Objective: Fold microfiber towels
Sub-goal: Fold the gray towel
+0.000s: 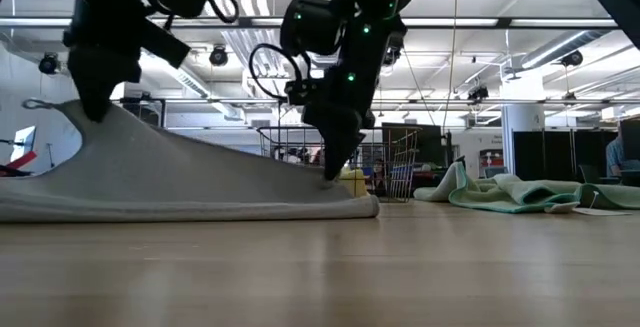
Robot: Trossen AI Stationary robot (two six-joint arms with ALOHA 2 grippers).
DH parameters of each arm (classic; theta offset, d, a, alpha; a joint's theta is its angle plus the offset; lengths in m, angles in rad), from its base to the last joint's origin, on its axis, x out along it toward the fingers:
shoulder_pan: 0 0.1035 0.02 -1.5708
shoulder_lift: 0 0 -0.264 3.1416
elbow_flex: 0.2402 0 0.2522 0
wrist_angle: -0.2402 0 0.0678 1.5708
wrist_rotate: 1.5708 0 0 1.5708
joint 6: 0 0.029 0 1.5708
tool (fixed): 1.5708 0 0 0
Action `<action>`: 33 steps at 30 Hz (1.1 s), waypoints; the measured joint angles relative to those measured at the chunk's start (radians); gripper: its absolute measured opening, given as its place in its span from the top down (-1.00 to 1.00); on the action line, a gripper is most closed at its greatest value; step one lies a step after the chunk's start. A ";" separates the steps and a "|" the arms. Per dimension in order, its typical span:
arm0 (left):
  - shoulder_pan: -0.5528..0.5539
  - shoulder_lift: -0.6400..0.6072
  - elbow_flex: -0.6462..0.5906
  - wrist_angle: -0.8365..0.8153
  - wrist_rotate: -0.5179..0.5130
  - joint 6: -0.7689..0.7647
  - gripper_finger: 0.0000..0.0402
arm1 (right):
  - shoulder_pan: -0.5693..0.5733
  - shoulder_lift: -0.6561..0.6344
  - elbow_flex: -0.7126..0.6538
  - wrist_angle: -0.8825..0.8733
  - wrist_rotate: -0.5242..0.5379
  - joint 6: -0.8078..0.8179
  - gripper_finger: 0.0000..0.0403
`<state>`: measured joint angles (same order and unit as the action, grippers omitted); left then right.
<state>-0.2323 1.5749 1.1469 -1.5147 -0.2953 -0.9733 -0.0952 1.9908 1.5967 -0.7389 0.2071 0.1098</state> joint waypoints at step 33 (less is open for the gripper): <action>0.117 -0.003 0.031 0.057 0.086 0.130 0.27 | -0.017 -0.115 0.000 -0.139 -0.004 -0.047 0.30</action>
<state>-0.1154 1.5722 1.1779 -1.4577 -0.2090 -0.8434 -0.1120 1.8763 1.5967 -0.8778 0.2035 0.0626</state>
